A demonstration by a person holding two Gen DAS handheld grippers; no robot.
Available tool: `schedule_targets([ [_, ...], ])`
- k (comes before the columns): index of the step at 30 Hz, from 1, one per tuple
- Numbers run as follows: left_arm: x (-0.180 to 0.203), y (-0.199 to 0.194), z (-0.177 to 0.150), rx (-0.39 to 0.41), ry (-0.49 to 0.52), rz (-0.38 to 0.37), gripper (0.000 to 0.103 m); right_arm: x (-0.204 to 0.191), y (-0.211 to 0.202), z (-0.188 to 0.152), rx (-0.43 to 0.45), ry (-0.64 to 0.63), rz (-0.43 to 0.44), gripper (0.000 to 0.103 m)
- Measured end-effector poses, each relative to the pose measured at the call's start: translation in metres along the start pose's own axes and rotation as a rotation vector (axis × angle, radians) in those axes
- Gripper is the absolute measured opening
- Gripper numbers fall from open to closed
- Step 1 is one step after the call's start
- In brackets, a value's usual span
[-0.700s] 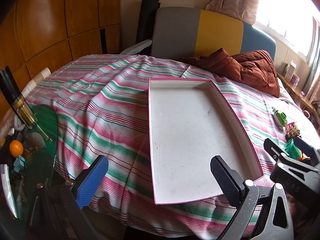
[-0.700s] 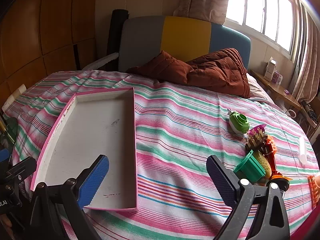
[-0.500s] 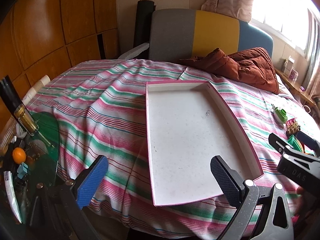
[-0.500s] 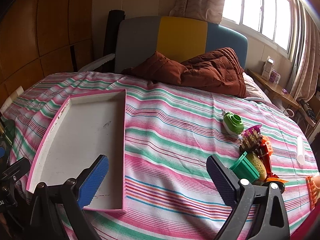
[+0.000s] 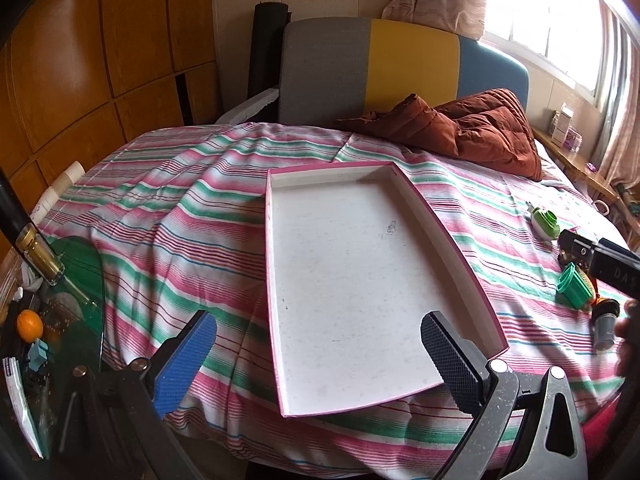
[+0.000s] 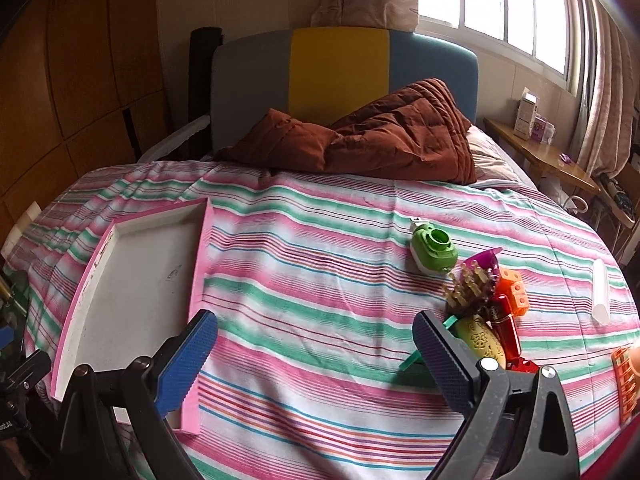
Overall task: Organize rigid objects
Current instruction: 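Move both tools from the white tray toward the pile of toys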
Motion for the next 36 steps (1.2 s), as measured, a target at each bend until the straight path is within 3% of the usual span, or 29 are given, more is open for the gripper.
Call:
schedule_targets([
  [15,0.032,0.01,0.012,-0.018,0.028,-0.07,0.103,0.146,0.016,0.019,-0.028,0.2,-0.122,0.1],
  [21,0.055,0.015,0.021,-0.031,0.068,-0.127,0.103,0.206,0.02,0.017,-0.007,0.329,-0.127,0.103],
  [24,0.076,0.018,0.023,-0.038,0.107,-0.166,0.103,0.233,0.029,0.005,-0.04,0.443,-0.106,0.103],
  [28,0.109,0.028,0.023,-0.062,0.158,-0.216,0.103,0.254,0.034,-0.004,-0.071,0.593,-0.056,0.103],
  [36,0.19,0.044,0.016,-0.127,0.31,-0.351,0.103,0.259,0.036,-0.008,-0.093,0.624,-0.062,0.103],
])
Point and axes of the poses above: each gripper's, at about its wrist camera, not at the fingertips, and y roughly the way its jaws point, x to its right, z to its top, the point moved 4 cm from there along y, roughly the way its jaws point, and after that the axes turned 5 degrees about -z, right-handed, at the moved point
